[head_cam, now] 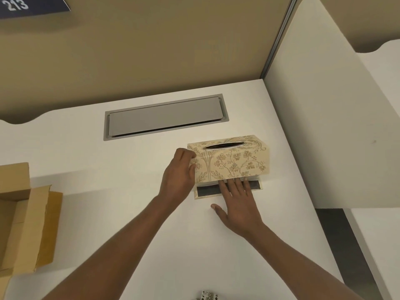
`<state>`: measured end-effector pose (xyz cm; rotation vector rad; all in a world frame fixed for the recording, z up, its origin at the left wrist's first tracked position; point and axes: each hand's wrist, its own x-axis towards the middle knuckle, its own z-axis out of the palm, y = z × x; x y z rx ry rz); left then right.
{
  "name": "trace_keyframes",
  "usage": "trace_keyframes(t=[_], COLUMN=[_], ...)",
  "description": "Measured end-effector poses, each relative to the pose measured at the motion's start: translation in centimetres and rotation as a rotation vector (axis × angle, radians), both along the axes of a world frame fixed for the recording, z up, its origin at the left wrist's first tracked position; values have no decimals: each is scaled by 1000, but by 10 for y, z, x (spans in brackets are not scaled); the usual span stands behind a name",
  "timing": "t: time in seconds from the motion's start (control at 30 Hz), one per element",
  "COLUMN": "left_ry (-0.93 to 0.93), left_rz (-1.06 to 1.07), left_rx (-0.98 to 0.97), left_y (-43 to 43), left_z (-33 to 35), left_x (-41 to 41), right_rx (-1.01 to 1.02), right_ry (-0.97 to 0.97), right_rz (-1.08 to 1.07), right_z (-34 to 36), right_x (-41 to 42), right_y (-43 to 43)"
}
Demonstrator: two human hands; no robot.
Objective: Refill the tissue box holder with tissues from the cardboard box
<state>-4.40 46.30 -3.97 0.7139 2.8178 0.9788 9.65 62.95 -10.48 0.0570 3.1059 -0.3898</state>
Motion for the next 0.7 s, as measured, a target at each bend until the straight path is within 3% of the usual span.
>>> trace_keyframes(t=[0.2,0.43,0.7], left_ry=[1,-58,-45], left_rz=[-10,-83,-75], left_rx=[22,-95,-159], left_y=[-4,-13,-11], left_z=[-4,-27,-32], left_x=[23,58,68], right_rx=[-70,-13,35], right_ry=[300,92,34], right_rz=[-113,-153,-114], right_z=[40,7,-8], right_x=[11,0,13], right_y=[15,32,25])
